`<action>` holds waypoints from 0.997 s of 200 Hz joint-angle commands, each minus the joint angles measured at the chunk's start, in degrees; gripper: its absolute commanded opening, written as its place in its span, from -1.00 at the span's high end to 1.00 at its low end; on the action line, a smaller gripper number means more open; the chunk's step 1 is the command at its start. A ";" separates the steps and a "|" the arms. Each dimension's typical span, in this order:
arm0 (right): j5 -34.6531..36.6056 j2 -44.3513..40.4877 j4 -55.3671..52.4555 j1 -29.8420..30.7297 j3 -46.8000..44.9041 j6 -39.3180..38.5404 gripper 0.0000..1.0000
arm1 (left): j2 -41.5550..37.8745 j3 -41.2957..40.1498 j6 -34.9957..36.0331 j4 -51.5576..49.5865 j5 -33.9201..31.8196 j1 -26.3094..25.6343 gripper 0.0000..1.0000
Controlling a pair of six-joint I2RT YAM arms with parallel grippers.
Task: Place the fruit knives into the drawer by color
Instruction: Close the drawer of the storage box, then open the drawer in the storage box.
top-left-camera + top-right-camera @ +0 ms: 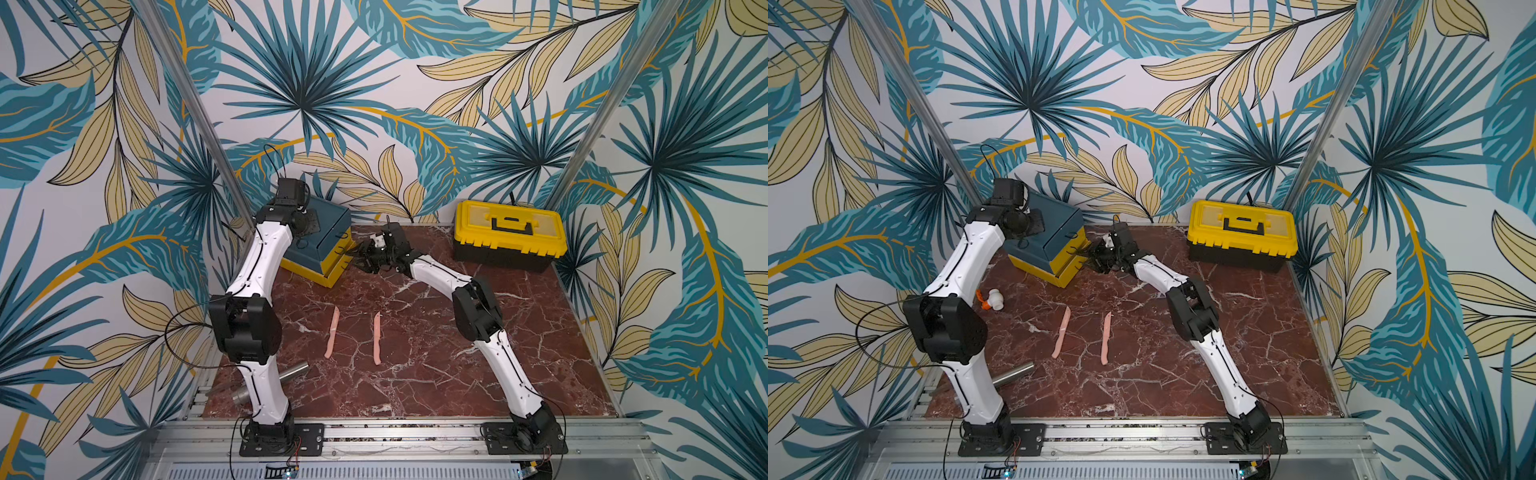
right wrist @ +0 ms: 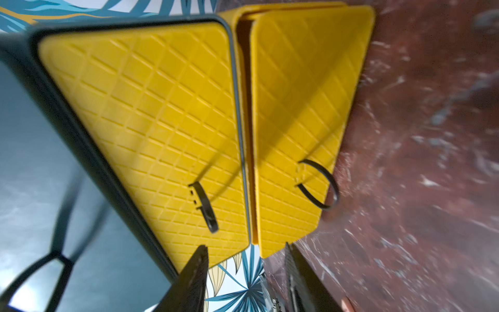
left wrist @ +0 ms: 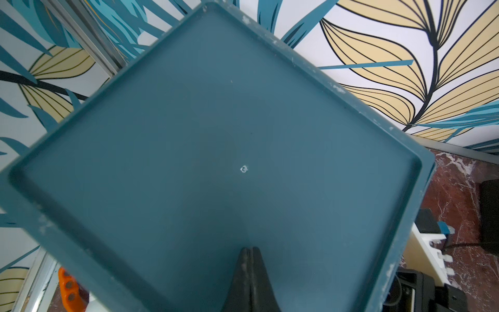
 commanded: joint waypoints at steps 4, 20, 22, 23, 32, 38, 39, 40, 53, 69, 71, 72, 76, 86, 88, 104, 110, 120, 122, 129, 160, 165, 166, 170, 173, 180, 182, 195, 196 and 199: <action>1.22 -1.19 -3.96 -0.04 -2.92 -3.79 0.02 | 3.17 -4.06 0.20 -10.64 2.19 0.37 1.00; 1.31 -0.56 -4.03 0.10 -2.70 -3.68 0.02 | 3.17 -4.33 0.18 -10.56 2.28 0.34 1.00; 1.37 -0.52 -4.05 0.02 -2.69 -3.74 0.02 | 3.15 -4.37 0.23 -10.60 2.28 0.31 1.00; 1.45 -0.52 -4.05 0.03 -2.72 -3.75 0.02 | 3.19 -4.38 0.21 -10.58 2.28 0.31 1.00; 1.87 -0.31 -3.57 0.00 -2.62 -3.64 0.02 | 3.09 -4.47 0.20 -10.59 2.39 0.34 1.00; 1.82 0.18 -3.20 0.04 -2.22 -3.36 0.02 | 3.10 -4.56 0.25 -10.64 2.46 0.33 1.00; 1.86 0.27 -3.19 0.00 -2.05 -3.30 0.02 | 3.12 -4.56 0.26 -10.64 2.50 0.36 1.00; 1.78 0.36 -3.23 -0.02 -1.91 -3.27 0.02 | 3.09 -4.56 0.27 -10.64 2.48 0.38 1.00; 1.54 1.90 -3.04 -0.02 -0.35 -2.47 0.02 | 2.97 -4.52 0.19 -10.64 2.49 0.36 1.00; 1.31 3.40 -0.95 0.10 0.49 -0.70 0.02 | 2.88 -4.58 0.35 -10.73 2.52 0.27 1.00; 1.33 3.61 -0.73 0.11 0.61 -0.47 0.02 | 2.88 -4.63 0.36 -10.73 2.49 0.36 1.00; 1.30 3.70 -0.68 0.12 0.65 -0.31 0.03 | 2.88 -4.60 0.36 -10.73 2.61 0.38 1.00; 1.30 4.04 -0.66 0.09 0.84 0.01 0.03 | 2.88 -4.62 0.36 -10.76 2.59 0.33 1.00; 1.36 5.01 -0.79 0.05 1.69 0.39 0.03 | 2.69 -4.74 0.45 -10.92 2.35 0.36 1.00; 1.36 5.11 -0.69 0.05 1.83 0.53 0.03 | 2.66 -4.67 0.47 -10.91 2.32 0.34 1.00; 1.65 5.94 -0.02 0.05 2.27 1.04 0.03 | 2.48 -4.96 0.69 -10.91 2.32 0.35 1.00; 1.71 6.14 0.55 0.05 2.38 1.31 0.03 | 2.43 -4.97 0.83 -10.95 2.37 0.34 1.00; 1.84 6.60 1.08 0.05 2.96 1.59 0.03 | 2.25 -5.17 0.84 -10.91 2.26 0.37 1.00; 1.81 6.78 1.14 0.12 3.10 1.66 0.03 | 2.26 -5.24 0.85 -10.91 2.17 0.34 1.00; 1.79 7.22 1.79 0.05 3.54 1.97 0.03 | 2.18 -5.34 0.88 -10.84 2.37 0.39 1.00; 1.66 9.60 2.90 0.16 6.16 3.48 0.05 | 2.04 -6.21 0.62 -10.64 3.02 0.38 1.00; 1.56 10.03 3.30 0.17 6.48 3.84 0.06 | 2.03 -6.31 0.63 -10.63 3.08 0.38 1.00; 1.50 10.08 3.40 0.15 6.53 3.91 0.06 | 2.06 -6.32 0.62 -10.64 3.16 0.39 1.00; 1.54 10.41 3.69 0.22 6.80 4.16 0.07 | 2.05 -6.29 0.62 -10.64 3.12 0.31 1.00; 1.57 10.63 3.73 0.23 7.00 4.26 0.07 | 1.99 -6.39 0.62 -10.65 3.10 0.37 1.00; 1.69 11.11 3.90 0.23 7.52 4.64 0.07 | 1.98 -6.40 0.63 -10.73 3.04 0.38 1.00; 1.69 11.23 4.11 0.27 7.55 4.73 0.07 | 1.93 -6.41 0.71 -10.73 3.00 0.39 1.00; 1.71 12.06 4.69 0.35 8.41 5.33 0.10 | 2.00 -6.54 0.82 -10.73 3.06 0.35 1.00; 1.71 12.10 4.67 0.38 8.46 5.35 0.10 | 2.00 -6.52 0.81 -10.73 2.98 0.33 1.00; 1.84 12.31 4.62 0.40 8.70 5.49 0.10 | 1.98 -6.54 0.87 -10.81 2.96 0.39 1.00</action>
